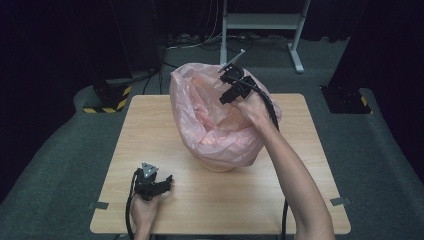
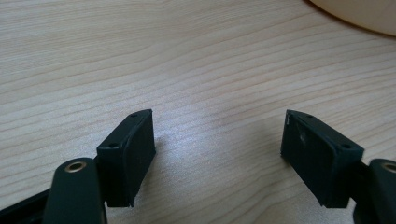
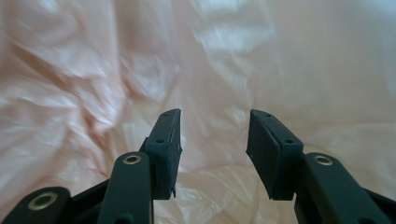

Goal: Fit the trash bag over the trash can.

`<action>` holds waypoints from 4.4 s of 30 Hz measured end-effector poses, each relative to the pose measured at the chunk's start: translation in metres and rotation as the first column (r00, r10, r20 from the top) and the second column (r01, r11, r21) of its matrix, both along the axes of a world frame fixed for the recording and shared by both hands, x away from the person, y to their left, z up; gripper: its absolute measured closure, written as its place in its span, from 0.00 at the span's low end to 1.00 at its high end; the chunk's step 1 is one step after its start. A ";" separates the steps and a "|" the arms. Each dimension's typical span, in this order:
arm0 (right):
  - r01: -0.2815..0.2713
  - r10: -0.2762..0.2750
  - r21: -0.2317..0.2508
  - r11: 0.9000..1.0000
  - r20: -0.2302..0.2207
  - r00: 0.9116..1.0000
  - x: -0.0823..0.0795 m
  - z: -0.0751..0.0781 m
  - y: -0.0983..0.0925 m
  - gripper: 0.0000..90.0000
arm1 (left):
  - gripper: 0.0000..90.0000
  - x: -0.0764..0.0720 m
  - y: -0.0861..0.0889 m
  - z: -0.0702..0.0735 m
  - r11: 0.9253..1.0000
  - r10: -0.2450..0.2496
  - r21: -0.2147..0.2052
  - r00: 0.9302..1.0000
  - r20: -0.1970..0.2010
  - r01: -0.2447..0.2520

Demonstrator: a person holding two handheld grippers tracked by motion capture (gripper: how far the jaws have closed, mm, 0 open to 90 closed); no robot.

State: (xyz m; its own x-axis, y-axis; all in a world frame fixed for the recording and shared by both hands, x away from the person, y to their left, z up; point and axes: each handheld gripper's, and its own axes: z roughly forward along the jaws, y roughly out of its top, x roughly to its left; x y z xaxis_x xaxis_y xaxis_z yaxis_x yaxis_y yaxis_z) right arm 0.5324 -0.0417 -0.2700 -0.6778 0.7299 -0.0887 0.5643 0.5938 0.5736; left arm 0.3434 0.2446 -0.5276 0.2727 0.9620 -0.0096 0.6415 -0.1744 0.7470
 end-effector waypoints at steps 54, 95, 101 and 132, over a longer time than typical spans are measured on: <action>0.021 -0.023 0.083 0.996 0.027 0.999 0.003 0.006 -0.051 0.60 | 0.29 0.000 0.000 0.000 1.000 -0.001 0.001 1.000 0.000 0.001; -0.031 0.032 0.045 0.998 -0.018 0.999 0.018 -0.007 0.018 0.56 | 0.29 0.000 0.000 0.000 1.000 -0.003 0.001 1.000 0.000 0.003; -0.105 0.100 0.102 0.989 0.054 0.993 -0.002 0.014 0.030 0.56 | 0.29 0.000 0.000 0.000 1.000 -0.003 0.001 1.000 0.001 0.003; -0.261 0.255 0.055 0.964 0.097 0.962 -0.036 0.015 0.101 0.57 | 0.29 0.000 0.000 0.000 1.000 -0.002 0.001 1.000 0.000 0.002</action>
State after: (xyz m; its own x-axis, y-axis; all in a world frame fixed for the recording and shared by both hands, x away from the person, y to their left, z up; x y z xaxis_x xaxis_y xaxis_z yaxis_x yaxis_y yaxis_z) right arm 0.4967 0.0591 -0.2551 -0.8354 0.5377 -0.1138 0.3426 0.6715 0.6571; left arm 0.3430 0.2444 -0.5276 0.2749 0.9614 -0.0089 0.6413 -0.1765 0.7467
